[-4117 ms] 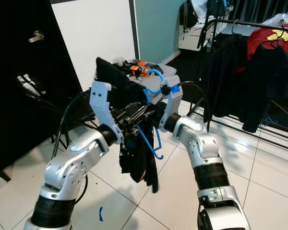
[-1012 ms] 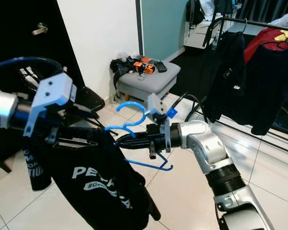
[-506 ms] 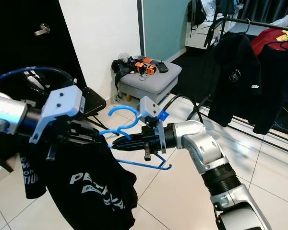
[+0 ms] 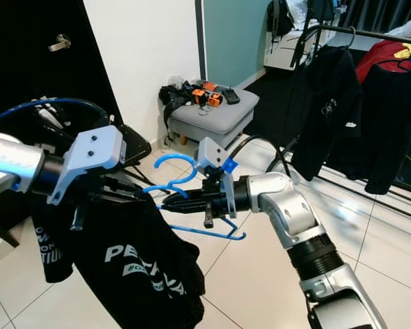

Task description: Hang hanger

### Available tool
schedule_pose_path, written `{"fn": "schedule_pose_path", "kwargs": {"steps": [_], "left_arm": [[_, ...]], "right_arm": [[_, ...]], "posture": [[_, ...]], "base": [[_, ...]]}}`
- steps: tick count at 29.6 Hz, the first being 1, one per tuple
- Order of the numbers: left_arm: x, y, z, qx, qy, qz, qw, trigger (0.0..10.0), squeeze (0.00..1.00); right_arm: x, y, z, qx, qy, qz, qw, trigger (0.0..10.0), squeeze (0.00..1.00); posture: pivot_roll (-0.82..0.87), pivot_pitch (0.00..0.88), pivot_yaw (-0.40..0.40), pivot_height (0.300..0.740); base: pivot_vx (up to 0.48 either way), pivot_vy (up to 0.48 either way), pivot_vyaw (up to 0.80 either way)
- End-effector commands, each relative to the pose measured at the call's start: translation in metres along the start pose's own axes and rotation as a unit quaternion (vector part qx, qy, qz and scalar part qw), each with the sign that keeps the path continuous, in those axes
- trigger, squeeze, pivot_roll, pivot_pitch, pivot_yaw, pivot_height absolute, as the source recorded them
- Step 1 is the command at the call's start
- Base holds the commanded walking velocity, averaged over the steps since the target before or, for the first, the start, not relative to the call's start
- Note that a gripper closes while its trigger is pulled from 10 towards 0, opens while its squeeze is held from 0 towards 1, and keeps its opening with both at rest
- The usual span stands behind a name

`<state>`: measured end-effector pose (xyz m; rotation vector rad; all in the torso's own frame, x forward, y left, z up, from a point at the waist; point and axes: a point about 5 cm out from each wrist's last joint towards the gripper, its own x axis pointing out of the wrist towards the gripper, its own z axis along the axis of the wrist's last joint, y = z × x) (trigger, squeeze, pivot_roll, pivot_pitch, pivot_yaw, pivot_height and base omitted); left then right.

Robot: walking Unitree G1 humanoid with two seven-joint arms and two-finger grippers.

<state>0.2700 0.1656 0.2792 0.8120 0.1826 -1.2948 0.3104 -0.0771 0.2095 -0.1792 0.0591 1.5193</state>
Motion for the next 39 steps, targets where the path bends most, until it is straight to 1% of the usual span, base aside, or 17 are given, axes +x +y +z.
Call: {"fn": "schedule_pose_path", "kwargs": {"steps": [1, 5, 8, 11, 13, 16, 18, 20, 22, 24, 28, 30, 32, 33, 34, 36, 39], "left_arm": [[0.011, -0.005, -0.005, -0.006, -0.005, -0.012, 1.0, 0.0, 0.0], [0.005, 0.0, -0.006, -0.007, -0.014, 0.016, 1.0, 0.0, 0.0], [-0.001, 0.005, -0.006, -0.007, -0.019, 0.035, 0.999, 0.0, 0.0], [-0.001, 0.005, -0.006, -0.007, -0.019, 0.035, 0.999, 0.0, 0.0], [-0.01, 0.012, -0.006, -0.002, -0.018, 0.058, 0.998, 0.0, 0.0], [-0.015, 0.015, -0.008, 0.0, -0.015, 0.068, 0.998, 0.0, 0.0], [-0.019, 0.016, -0.01, 0.002, -0.012, 0.076, 0.997, 0.0, 0.0], [-0.019, 0.016, -0.01, 0.002, -0.012, 0.076, 0.997, 0.0, 0.0], [-0.019, 0.016, -0.013, 0.002, -0.011, 0.078, 0.997, 0.0, 0.0], [-0.018, 0.016, -0.014, 0.002, -0.011, 0.078, 0.997, 0.0, 0.0], [-0.036, 0.028, -0.016, 0.0, -0.014, 0.12, 0.993, 0.0, 0.0], [-0.036, 0.028, -0.016, 0.0, -0.014, 0.12, 0.993, 0.0, 0.0], [-0.047, 0.034, -0.017, 0.002, -0.012, 0.145, 0.989, 0.0, 0.0], [-0.047, 0.034, -0.017, 0.002, -0.012, 0.145, 0.989, 0.0, 0.0], [-0.06, 0.04, -0.018, 0.006, -0.009, 0.176, 0.984, 0.0, 0.0], [-0.06, 0.04, -0.018, 0.006, -0.009, 0.176, 0.984, 0.0, 0.0], [-0.066, 0.044, -0.017, 0.009, -0.011, 0.195, 0.981, 0.0, 0.0]], "right_arm": [[0.011, 0.003, 0.022, -0.031, -0.042, 0.022, 0.998, 10.0, 1.0], [0.011, 0.003, 0.024, -0.025, -0.044, 0.025, 0.998, 10.0, 1.0], [0.004, -0.001, 0.022, -0.024, -0.041, 0.006, 0.999, 10.0, 1.0], [0.004, -0.001, 0.022, -0.024, -0.041, 0.006, 0.999, 10.0, 1.0], [-0.012, -0.007, 0.019, -0.019, -0.038, -0.029, 0.999, 10.0, 1.0], [-0.022, -0.008, 0.017, -0.016, -0.038, -0.048, 0.998, 10.0, 1.0], [-0.038, -0.009, 0.015, -0.011, -0.039, -0.075, 0.996, 10.0, 1.0], [-0.038, -0.009, 0.015, -0.011, -0.039, -0.075, 0.996, 10.0, 1.0], [-0.049, -0.009, 0.013, -0.008, -0.038, -0.093, 0.995, 10.0, 1.0], [-0.052, -0.009, 0.012, -0.008, -0.036, -0.098, 0.994, 10.0, 1.0], [-0.081, -0.015, 0.01, -0.014, -0.009, -0.146, 0.989, 10.0, 1.0], [-0.081, -0.015, 0.01, -0.014, -0.009, -0.146, 0.989, 10.0, 1.0], [-0.091, -0.018, 0.011, -0.013, -0.013, -0.18, 0.984, 10.0, 1.0], [-0.091, -0.018, 0.011, -0.013, -0.013, -0.18, 0.984, 10.0, 1.0], [-0.105, -0.019, 0.012, -0.004, -0.033, -0.212, 0.977, 10.0, 0.0], [-0.105, -0.019, 0.012, -0.004, -0.033, -0.212, 0.977, 10.0, 0.0], [-0.114, -0.019, 0.011, 0.005, -0.045, -0.23, 0.972, 10.0, 0.0]], "posture": [[-0.03, 0.0, 0.043, 0.736], [-0.03, 0.0, 0.041, 0.736], [-0.03, 0.0, 0.038, 0.736], [-0.03, 0.0, 0.038, 0.736], [-0.04, 0.0, 0.042, 0.736], [-0.04, 0.0, 0.046, 0.736], [-0.04, 0.0, 0.05, 0.736], [-0.04, 0.0, 0.05, 0.736], [-0.05, 0.0, 0.053, 0.736], [-0.05, 0.0, 0.053, 0.736], [-0.05, 0.0, 0.051, 0.736], [-0.05, 0.0, 0.051, 0.736], [-0.06, 0.0, 0.052, 0.736], [-0.06, 0.0, 0.052, 0.736], [-0.06, 0.0, 0.056, 0.736], [-0.06, 0.0, 0.056, 0.736], [-0.06, 0.0, 0.056, 0.736]], "base": [[0.0, 0.0, 0.0], [0.0, 0.0, 0.0], [0.0, 0.0, 0.0], [0.0, 0.0, 0.0], [0.0, 0.0, 0.0], [0.0, 0.0, 0.0], [0.0, 0.0, 0.0], [0.0, 0.0, 0.0], [0.0, 0.0, 0.0], [0.0, 0.0, 0.0], [0.0, 0.0, 0.0], [0.0, 0.0, 0.0], [0.0, 0.0, 0.0], [0.0, 0.0, 0.0], [0.0, 0.0, 0.0], [0.0, 0.0, 0.0], [0.0, 0.0, 0.0]]}}
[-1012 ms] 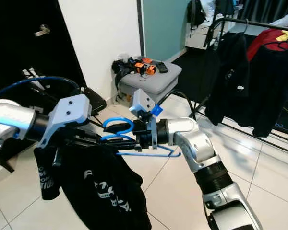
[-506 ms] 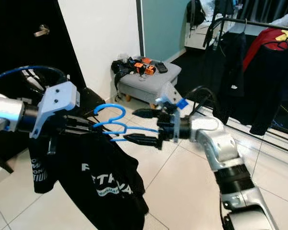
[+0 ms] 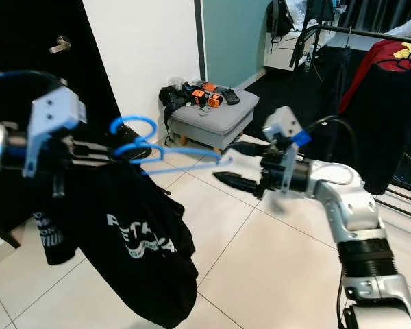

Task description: Hang hanger

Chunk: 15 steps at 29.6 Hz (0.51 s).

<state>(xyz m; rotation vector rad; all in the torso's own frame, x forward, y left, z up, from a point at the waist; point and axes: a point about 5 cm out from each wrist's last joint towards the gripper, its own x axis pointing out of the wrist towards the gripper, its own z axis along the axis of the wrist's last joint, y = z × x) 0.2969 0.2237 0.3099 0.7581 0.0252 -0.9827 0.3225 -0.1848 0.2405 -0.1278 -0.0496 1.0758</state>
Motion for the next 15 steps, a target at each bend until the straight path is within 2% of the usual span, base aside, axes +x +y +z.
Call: {"fn": "schedule_pose_path", "kwargs": {"steps": [1, 3, 4, 5, 7, 8, 10, 14, 15], "left_arm": [[-0.014, 0.012, 0.009, 0.023, -0.008, 0.038, 0.999, 0.0, 0.0], [-0.014, 0.012, 0.009, 0.023, -0.008, 0.038, 0.999, 0.0, 0.0], [-0.018, 0.016, 0.013, 0.027, -0.022, 0.048, 0.998, 0.0, 0.0], [-0.018, 0.016, 0.013, 0.027, -0.022, 0.048, 0.998, 0.0, 0.0], [-0.024, 0.025, 0.032, 0.033, -0.075, 0.068, 0.994, 0.0, 0.0], [-0.024, 0.025, 0.032, 0.033, -0.075, 0.068, 0.994, 0.0, 0.0], [-0.026, 0.028, 0.05, 0.041, -0.123, 0.065, 0.989, 0.0, 0.0], [-0.026, 0.028, 0.055, 0.044, -0.139, 0.061, 0.987, 0.0, 0.0], [-0.026, 0.027, 0.064, 0.049, -0.159, 0.047, 0.985, 4.4, 0.0]], "right_arm": [[-0.013, -0.004, -0.005, 0.04, -0.021, -0.02, 0.999, 10.0, 0.0], [-0.013, -0.004, -0.005, 0.04, -0.021, -0.02, 0.999, 10.0, 0.0], [-0.023, 0.001, -0.015, 0.069, -0.024, -0.013, 0.997, 10.0, 0.0], [-0.023, 0.001, -0.015, 0.069, -0.024, -0.013, 0.997, 10.0, 0.0], [-0.035, 0.017, -0.037, 0.136, -0.021, 0.006, 0.991, 10.0, 0.0], [-0.035, 0.017, -0.037, 0.136, -0.021, 0.006, 0.991, 10.0, 0.0], [-0.034, 0.027, -0.049, 0.163, -0.014, 0.023, 0.986, 10.0, 0.0], [-0.031, 0.029, -0.051, 0.168, -0.014, 0.027, 0.985, 10.0, 0.0], [-0.018, 0.031, -0.055, 0.175, -0.006, 0.024, 0.984, 10.0, 0.0]], "posture": [[-0.06, 0.0, 0.053, 0.736], [-0.06, 0.0, 0.053, 0.736], [-0.06, 0.0, 0.057, 0.736], [-0.06, 0.0, 0.057, 0.736], [-0.06, 0.0, 0.059, 0.736], [-0.06, 0.0, 0.059, 0.736], [-0.06, 0.0, 0.059, 0.736], [-0.06, 0.0, 0.059, 0.736], [-0.06, 0.0, 0.06, 0.736]], "base": [[0.0, 0.0, 0.0], [0.0, 0.0, 0.0], [0.0, 0.0, 0.0], [0.0, 0.0, 0.0], [0.0, 0.0, 0.0], [0.0, 0.0, 0.0], [0.0, 0.0, 0.0], [0.0, 0.0, 0.0], [0.0, 0.0, 0.0]]}}
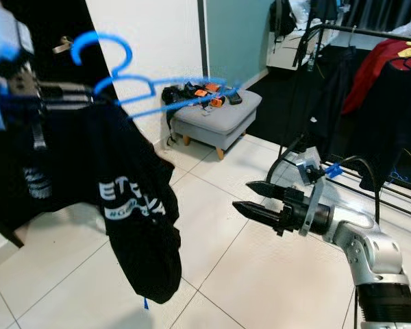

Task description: Hang hanger

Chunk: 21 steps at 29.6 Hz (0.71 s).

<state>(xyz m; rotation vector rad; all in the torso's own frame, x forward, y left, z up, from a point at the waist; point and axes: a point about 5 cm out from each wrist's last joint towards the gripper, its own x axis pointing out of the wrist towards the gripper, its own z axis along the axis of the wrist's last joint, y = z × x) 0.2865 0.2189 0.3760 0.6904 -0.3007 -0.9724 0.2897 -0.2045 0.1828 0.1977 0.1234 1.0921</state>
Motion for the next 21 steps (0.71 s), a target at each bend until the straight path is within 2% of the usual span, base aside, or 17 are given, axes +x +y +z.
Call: {"fn": "schedule_pose_path", "kwargs": {"steps": [1, 2, 4, 8, 11, 15, 19, 21], "left_arm": [[0.004, -0.002, 0.015, 0.005, -0.041, -0.029, 0.999, 10.0, 0.0], [0.005, -0.003, 0.019, 0.007, -0.05, -0.04, 0.998, 10.0, 0.0], [0.008, -0.007, 0.019, 0.014, -0.045, -0.061, 0.997, 10.0, 0.0], [0.01, -0.012, 0.017, 0.017, -0.038, -0.08, 0.996, 10.0, 0.0], [0.011, -0.013, 0.017, 0.014, -0.04, -0.082, 0.996, 10.0, 0.0], [0.014, -0.017, 0.016, 0.012, -0.044, -0.089, 0.995, 10.0, 0.0], [0.021, -0.021, 0.018, 0.008, -0.059, -0.096, 0.994, 10.0, 0.0], [0.022, -0.022, 0.02, 0.007, -0.064, -0.1, 0.993, 10.0, 0.0]], "right_arm": [[0.029, 0.004, -0.002, 0.013, -0.003, 0.012, 1.0, 10.0, 0.0], [0.038, 0.005, -0.001, 0.021, -0.009, 0.012, 1.0, 10.0, 0.0], [0.054, 0.004, 0.01, 0.048, -0.06, 0.001, 0.997, 10.0, 0.0], [0.059, 0.008, 0.04, 0.085, -0.164, 0.04, 0.982, 10.0, 0.0], [0.057, 0.008, 0.044, 0.089, -0.185, 0.051, 0.977, 10.0, 0.0], [0.061, 0.011, 0.042, 0.09, -0.175, 0.048, 0.979, 10.0, 0.0], [0.071, 0.018, 0.025, 0.067, -0.103, 0.041, 0.992, 10.0, 0.0], [0.073, 0.021, 0.021, 0.058, -0.087, 0.047, 0.993, 10.0, 0.0]], "posture": [[-0.05, 0.0, 0.062, 0.736], [-0.05, 0.0, 0.062, 0.736], [-0.05, 0.0, 0.058, 0.736], [-0.05, 0.0, 0.063, 0.736], [-0.05, 0.0, 0.063, 0.736], [-0.06, 0.0, 0.065, 0.736], [-0.06, 0.0, 0.061, 0.736], [-0.06, 0.0, 0.061, 0.736]], "base": [[0.0, 0.0, 0.0], [0.0, 0.0, 0.0], [0.0, 0.0, 0.0], [0.0, 0.0, 0.0], [0.0, 0.0, 0.0], [0.0, 0.0, 0.0], [0.0, 0.0, 0.0], [0.0, 0.0, 0.0]]}}
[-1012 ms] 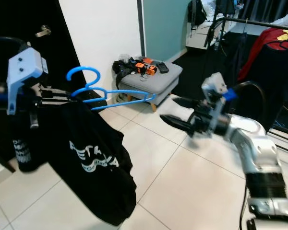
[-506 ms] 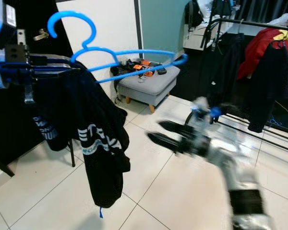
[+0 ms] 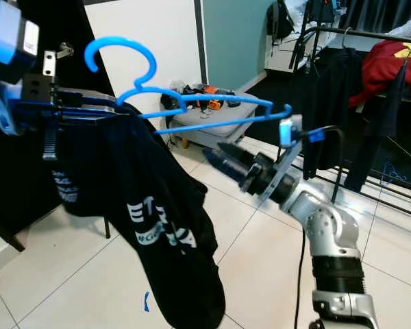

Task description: Hang hanger

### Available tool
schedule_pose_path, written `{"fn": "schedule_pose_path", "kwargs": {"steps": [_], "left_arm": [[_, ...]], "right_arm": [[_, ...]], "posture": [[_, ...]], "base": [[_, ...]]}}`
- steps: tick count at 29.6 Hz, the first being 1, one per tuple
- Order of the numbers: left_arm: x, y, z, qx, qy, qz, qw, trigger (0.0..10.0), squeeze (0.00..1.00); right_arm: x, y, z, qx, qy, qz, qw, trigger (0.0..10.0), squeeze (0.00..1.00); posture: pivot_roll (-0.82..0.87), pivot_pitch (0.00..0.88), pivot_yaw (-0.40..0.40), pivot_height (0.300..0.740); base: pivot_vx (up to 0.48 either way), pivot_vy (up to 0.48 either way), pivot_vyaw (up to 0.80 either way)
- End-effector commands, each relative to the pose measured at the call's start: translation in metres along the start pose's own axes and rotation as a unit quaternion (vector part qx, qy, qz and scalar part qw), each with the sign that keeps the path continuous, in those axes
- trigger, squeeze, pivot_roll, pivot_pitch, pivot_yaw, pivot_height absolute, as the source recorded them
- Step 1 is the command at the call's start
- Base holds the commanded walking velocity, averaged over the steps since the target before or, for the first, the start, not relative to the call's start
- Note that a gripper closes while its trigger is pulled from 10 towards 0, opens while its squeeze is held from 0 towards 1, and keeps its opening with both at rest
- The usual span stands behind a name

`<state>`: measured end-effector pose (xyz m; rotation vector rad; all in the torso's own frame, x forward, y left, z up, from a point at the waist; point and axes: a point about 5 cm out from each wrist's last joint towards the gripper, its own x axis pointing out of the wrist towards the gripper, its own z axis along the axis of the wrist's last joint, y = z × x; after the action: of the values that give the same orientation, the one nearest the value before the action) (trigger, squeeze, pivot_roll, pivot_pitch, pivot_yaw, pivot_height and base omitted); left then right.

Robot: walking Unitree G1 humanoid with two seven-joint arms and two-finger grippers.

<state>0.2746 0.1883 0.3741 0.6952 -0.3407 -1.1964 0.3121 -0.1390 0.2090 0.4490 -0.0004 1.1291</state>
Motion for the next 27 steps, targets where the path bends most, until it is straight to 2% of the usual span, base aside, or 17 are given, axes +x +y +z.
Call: {"fn": "schedule_pose_path", "kwargs": {"steps": [1, 8, 13, 16, 17, 20, 24, 25, 27], "left_arm": [[0.006, -0.002, 0.003, -0.003, -0.017, -0.007, 1.0, 10.0, 0.0], [0.013, -0.006, 0.008, -0.01, -0.041, -0.02, 0.999, 10.0, 0.0], [0.015, -0.007, 0.011, -0.008, -0.049, -0.022, 0.999, 10.0, 0.0], [0.014, -0.006, 0.014, -0.005, -0.052, -0.02, 0.998, 10.0, 0.0], [0.014, -0.006, 0.014, -0.005, -0.052, -0.02, 0.998, 10.0, 0.0], [0.012, -0.001, 0.015, 0.0, -0.049, -0.005, 0.999, 10.0, 0.0], [0.01, 0.001, 0.013, 0.001, -0.043, 0.004, 0.999, 10.0, 0.0], [0.008, 0.002, 0.012, 0.002, -0.038, 0.01, 0.999, 10.0, 0.0], [0.008, 0.002, 0.012, 0.002, -0.038, 0.01, 0.999, 10.0, 0.0]], "right_arm": [[0.006, 0.006, -0.006, -0.012, 0.03, 0.011, 0.999, 10.0, 0.0], [0.012, 0.003, -0.008, -0.012, 0.042, 0.004, 0.999, 10.0, 0.0], [0.014, 0.001, -0.015, -0.019, 0.071, -0.008, 0.997, 10.0, 0.0], [0.01, -0.008, -0.029, -0.033, 0.142, -0.054, 0.988, 10.0, 0.0], [0.01, -0.008, -0.029, -0.033, 0.142, -0.054, 0.988, 10.0, 0.0], [0.001, -0.017, -0.045, -0.054, 0.227, -0.101, 0.967, 10.0, 0.0], [-0.003, -0.024, -0.047, -0.056, 0.244, -0.137, 0.958, 10.0, 0.0], [-0.005, -0.031, -0.043, -0.053, 0.237, -0.173, 0.954, 10.0, 0.0], [-0.005, -0.031, -0.043, -0.053, 0.237, -0.173, 0.954, 10.0, 0.0]], "posture": [[-0.06, 0.0, 0.058, 0.736], [-0.06, 0.0, 0.055, 0.736], [-0.06, 0.0, 0.055, 0.736], [-0.06, 0.0, 0.056, 0.736], [-0.06, 0.0, 0.056, 0.736], [-0.06, 0.0, 0.053, 0.736], [-0.07, 0.0, 0.056, 0.736], [-0.07, 0.0, 0.056, 0.736], [-0.07, 0.0, 0.056, 0.736]], "base": [[0.0, 0.0, 0.0], [0.0, 0.0, 0.0], [0.0, 0.0, 0.0], [0.0, 0.0, 0.0], [0.0, 0.0, 0.0], [0.0, 0.0, 0.0], [0.0, 0.0, 0.0], [0.0, 0.0, 0.0], [0.0, 0.0, 0.0]]}}
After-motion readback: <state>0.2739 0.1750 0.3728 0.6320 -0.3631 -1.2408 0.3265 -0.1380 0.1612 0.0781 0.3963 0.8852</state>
